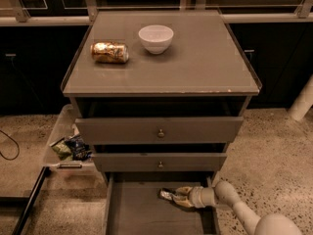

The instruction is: Pick redbull can from bottom drawer and place on counter

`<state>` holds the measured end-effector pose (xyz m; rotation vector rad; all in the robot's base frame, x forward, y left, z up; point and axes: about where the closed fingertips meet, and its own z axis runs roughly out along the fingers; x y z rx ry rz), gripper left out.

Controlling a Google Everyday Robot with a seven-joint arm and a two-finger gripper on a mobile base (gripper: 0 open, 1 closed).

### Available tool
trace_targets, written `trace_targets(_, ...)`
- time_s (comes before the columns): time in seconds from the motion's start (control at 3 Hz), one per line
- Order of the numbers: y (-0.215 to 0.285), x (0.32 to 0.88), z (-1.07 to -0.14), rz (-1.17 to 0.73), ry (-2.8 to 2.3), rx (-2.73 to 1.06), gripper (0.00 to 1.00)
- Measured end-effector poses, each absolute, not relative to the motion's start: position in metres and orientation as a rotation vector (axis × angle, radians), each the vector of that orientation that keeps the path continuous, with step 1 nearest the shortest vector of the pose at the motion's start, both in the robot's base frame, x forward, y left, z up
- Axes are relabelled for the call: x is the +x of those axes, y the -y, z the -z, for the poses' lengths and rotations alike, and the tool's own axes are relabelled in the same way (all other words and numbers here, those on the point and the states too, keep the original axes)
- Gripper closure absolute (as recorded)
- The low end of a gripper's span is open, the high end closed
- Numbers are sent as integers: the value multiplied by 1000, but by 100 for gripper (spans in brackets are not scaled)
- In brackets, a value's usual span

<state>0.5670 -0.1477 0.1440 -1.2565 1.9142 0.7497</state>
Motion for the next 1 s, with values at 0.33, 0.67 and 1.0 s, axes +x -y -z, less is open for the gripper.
trace_targets(0.33,150,555,-145,-750,-1922,-1259,100)
trace_targets(0.67,158,540,-169,-711,-1899,-1268,100)
trace_targets(1.0,176,527,-215,-609,-1872,-1305,100)
